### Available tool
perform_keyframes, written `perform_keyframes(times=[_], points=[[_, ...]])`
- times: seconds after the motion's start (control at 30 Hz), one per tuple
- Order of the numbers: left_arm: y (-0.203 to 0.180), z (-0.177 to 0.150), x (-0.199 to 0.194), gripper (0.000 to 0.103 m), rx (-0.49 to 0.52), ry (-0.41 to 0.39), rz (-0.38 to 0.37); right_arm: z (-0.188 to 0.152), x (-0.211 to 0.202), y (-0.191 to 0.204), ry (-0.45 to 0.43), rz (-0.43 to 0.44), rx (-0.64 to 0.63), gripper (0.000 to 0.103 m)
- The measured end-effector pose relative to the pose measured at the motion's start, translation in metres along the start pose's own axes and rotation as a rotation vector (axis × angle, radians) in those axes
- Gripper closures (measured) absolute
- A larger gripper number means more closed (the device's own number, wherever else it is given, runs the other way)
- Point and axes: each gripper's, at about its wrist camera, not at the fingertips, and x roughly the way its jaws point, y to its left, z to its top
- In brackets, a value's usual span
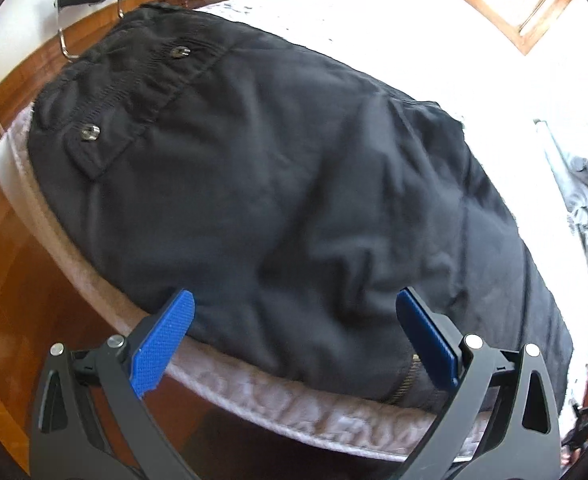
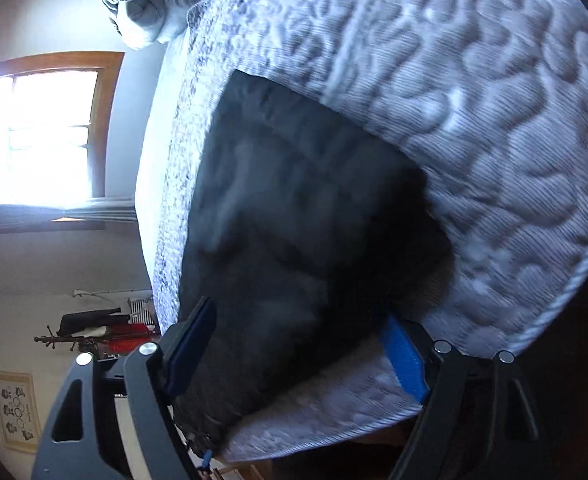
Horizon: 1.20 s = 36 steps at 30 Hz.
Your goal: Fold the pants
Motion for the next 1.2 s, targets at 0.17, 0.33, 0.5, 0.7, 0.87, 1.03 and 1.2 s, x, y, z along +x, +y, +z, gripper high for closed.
perform_keyframes(times=[0.17,0.33,0.5,0.7,0.87,1.03,1.2], points=[[0.029,0.013,0.006,0.003,-0.030,0.004,0.017,0.011,0.014,-0.003,-0.002,-0.035,0.085,0.022],[0.042,0.021,0.022,0.003,-0.017,0.024,0.065,0.021,0.014,0.019,-0.031,-0.044,-0.072,0.076],[0.037,0.028,0.031,0.003,-0.035,0.022,0.118,0.038,0.008,0.038,-0.014,0.000,-0.110,0.086],[0.005,0.034,0.036,0.003,-0.023,0.059,0.078,0.067,-0.022,0.049,-0.097,-0.016,-0.122,0.088],[-0.043,0.026,0.047,0.003,0.072,0.114,0.008,0.098,-0.059,0.026,-0.198,-0.119,-0.092,0.088],[-0.076,0.011,0.046,0.003,0.180,0.149,-0.114,0.113,-0.084,0.002,-0.295,-0.233,-0.041,0.088],[-0.050,0.014,0.028,0.003,0.150,0.115,-0.170,0.095,-0.094,0.045,-0.380,-0.331,-0.268,0.088]])
